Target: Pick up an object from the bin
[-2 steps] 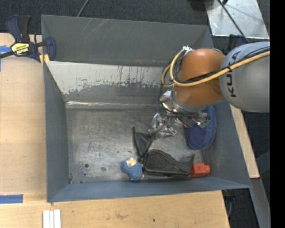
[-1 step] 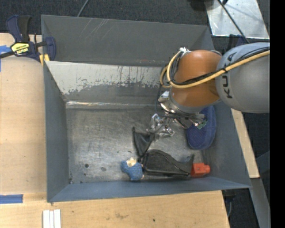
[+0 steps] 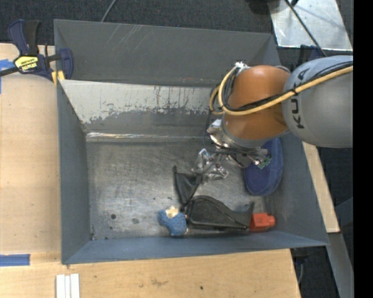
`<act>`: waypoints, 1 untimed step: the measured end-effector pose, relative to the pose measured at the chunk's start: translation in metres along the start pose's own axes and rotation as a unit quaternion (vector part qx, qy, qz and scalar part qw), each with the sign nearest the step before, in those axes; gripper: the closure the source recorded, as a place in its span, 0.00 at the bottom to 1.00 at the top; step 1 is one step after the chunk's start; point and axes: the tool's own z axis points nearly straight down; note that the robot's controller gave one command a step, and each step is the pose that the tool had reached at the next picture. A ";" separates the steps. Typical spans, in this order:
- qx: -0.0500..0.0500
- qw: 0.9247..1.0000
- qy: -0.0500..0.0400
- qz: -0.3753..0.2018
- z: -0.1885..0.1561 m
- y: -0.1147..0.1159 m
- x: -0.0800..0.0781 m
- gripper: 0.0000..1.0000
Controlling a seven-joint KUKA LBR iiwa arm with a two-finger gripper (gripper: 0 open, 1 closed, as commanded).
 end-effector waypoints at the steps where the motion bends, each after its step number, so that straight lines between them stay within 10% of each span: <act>1: 0.000 1.000 0.000 0.000 0.000 0.000 0.000 1.00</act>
Offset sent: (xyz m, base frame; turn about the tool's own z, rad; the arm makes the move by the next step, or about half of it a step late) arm 0.0000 0.0000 0.0000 0.0000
